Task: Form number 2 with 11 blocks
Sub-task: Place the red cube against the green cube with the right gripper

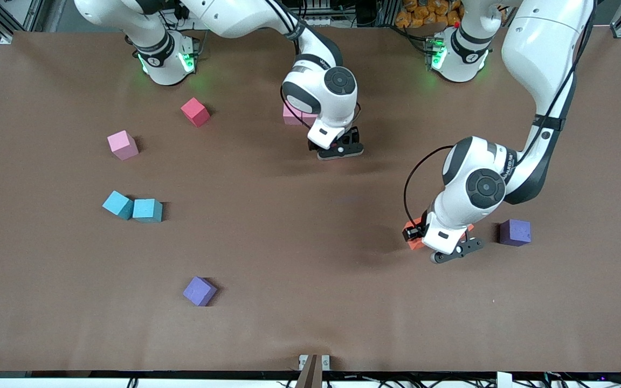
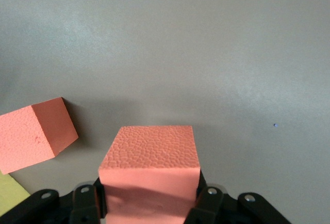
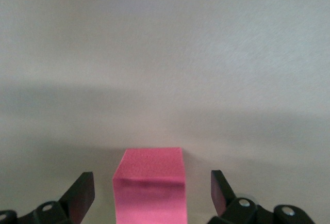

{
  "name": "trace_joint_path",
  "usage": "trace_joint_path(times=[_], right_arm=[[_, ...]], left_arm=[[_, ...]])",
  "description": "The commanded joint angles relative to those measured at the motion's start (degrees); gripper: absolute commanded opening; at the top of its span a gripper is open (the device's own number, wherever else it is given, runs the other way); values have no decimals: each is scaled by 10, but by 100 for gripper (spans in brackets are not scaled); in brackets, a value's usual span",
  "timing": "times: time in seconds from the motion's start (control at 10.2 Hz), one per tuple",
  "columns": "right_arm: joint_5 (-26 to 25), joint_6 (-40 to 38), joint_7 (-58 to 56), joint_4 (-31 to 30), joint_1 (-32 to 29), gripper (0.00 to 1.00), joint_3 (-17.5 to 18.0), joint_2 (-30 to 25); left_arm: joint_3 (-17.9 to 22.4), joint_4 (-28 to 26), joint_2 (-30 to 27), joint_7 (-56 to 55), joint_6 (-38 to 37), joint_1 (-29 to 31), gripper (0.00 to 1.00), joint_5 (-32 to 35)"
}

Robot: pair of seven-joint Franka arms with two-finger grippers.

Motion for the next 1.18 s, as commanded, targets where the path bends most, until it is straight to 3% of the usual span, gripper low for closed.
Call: trace_joint_path(times=[0.0, 0.29, 0.69, 1.08], right_arm=[[-11, -10, 0, -14, -29, 100, 1, -38], [-12, -10, -2, 16, -101, 100, 0, -38], [-12, -9, -91, 32, -224, 100, -1, -36], [-12, -11, -183, 28, -293, 100, -1, -34]], left_arm=[[0, 2, -6, 1, -6, -1, 23, 14], [-13, 2, -17, -14, -7, 0, 23, 5], [-33, 3, -29, -154, -23, -21, 23, 8], [-88, 41, -34, -266, -50, -32, 23, 7]])
